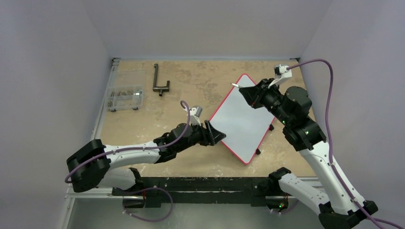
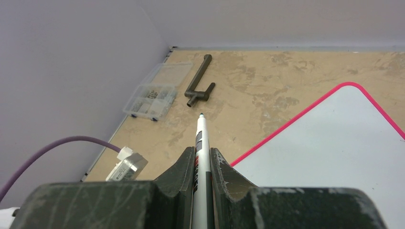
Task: Write a sentence on the whiteboard
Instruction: Move the whiteboard to the center of the board.
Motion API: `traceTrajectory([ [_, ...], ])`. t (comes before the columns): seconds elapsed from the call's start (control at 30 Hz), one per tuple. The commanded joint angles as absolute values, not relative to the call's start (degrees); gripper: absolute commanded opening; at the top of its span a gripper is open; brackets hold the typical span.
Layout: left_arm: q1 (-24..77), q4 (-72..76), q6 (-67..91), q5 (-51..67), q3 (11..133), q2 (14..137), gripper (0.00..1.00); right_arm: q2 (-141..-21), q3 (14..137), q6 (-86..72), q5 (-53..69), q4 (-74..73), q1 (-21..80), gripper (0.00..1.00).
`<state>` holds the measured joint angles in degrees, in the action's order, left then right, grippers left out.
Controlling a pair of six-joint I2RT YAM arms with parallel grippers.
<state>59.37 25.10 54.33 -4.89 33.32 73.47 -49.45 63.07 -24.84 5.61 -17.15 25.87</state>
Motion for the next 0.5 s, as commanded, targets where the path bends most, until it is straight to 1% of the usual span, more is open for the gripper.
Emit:
traceTrajectory([
  [0.0, 60.5, 42.3, 56.0, -6.5, 31.7, 77.6, 0.57, -48.6, 64.7, -24.6, 5.3, -15.9, 25.9, 0.00],
  [0.1, 60.6, 49.0, 56.8, -4.0, 31.8, 82.8, 0.48, -48.5, 64.7, -24.6, 5.4, -16.2, 25.9, 0.00],
  [0.17, 60.5, 52.3, 57.3, -2.5, 32.1, 85.8, 0.38, -48.4, 64.9, -24.4, 5.2, -16.5, 25.9, 0.00],
  [0.27, 60.5, 52.5, 55.9, -1.9, 32.5, 86.9, 0.13, -48.3, 65.2, -24.0, 4.8, -17.2, 25.9, 0.00],
  [0.33, 60.4, 49.1, 53.7, -2.7, 32.9, 85.1, 0.00, -48.2, 65.3, -23.9, 4.7, -17.4, 25.9, 0.00],
  [0.47, 60.0, 41.7, 46.6, -2.9, 33.7, 81.5, 0.00, -48.2, 65.1, -23.9, 4.7, -17.4, 25.9, 0.00],
])
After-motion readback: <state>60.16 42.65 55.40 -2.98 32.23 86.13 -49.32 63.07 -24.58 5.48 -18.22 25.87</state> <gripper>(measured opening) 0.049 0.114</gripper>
